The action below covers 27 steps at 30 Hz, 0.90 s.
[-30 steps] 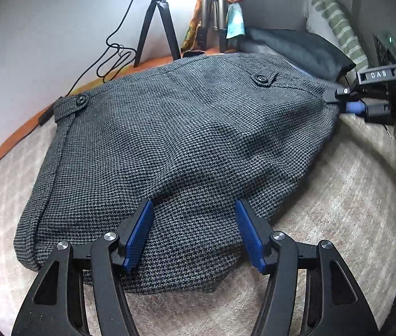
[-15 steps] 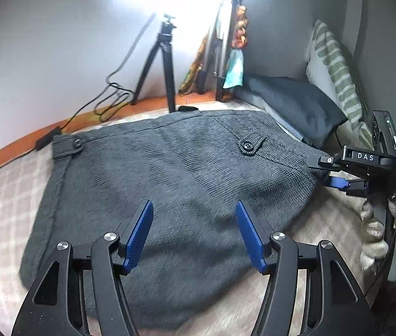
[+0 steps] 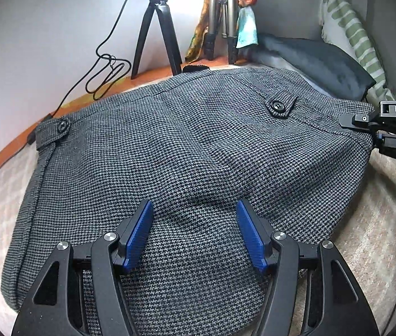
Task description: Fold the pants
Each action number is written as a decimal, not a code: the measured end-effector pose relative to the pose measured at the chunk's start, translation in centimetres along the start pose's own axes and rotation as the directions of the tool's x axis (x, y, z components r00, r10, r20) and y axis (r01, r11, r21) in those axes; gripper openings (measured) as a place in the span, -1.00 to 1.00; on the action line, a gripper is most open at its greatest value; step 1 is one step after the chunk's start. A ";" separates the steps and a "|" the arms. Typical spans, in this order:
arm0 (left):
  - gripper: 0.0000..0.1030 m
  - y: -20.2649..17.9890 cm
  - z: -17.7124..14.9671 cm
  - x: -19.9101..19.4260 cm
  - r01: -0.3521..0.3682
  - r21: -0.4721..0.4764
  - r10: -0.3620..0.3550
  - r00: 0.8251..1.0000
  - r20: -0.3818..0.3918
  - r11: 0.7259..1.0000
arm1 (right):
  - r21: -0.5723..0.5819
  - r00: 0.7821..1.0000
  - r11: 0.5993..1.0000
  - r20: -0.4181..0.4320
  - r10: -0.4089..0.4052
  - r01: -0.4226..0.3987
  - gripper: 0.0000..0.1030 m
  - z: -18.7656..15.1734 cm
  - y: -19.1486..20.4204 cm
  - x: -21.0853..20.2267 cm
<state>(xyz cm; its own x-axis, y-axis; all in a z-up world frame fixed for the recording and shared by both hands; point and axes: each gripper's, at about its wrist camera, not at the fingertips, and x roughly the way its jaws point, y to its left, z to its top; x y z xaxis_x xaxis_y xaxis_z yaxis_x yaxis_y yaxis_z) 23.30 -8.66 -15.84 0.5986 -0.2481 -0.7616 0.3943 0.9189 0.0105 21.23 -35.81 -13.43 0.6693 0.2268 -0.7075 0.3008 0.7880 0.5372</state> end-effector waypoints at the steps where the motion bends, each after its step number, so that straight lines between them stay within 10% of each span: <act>1: 0.20 0.2 0.0 0.0 0.010 -0.012 -0.010 1.000 -0.003 1.000 | -0.018 1.000 1.000 0.004 -0.010 0.010 -0.64 0.1 0.5 -0.2; 12: 0.19 9.0 -0.7 -6.0 0.007 -0.249 0.024 0.992 0.125 0.969 | -0.335 0.988 0.933 0.111 -0.104 0.135 -0.69 0.5 8.9 -2.9; 27: 0.19 20.5 -6.0 -12.7 -0.034 -0.546 0.197 0.949 0.244 0.837 | -0.721 0.990 0.681 0.139 -0.039 0.128 -0.72 -5.2 26.1 -1.5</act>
<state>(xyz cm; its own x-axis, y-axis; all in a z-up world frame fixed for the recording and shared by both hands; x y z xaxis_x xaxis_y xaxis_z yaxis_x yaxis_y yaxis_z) 19.61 15.18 -9.82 0.8165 -0.1291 -0.5627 -0.0705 0.9451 -0.3191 24.54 -12.55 -0.76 0.7451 0.1142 -0.6571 -0.1990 0.9784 -0.0557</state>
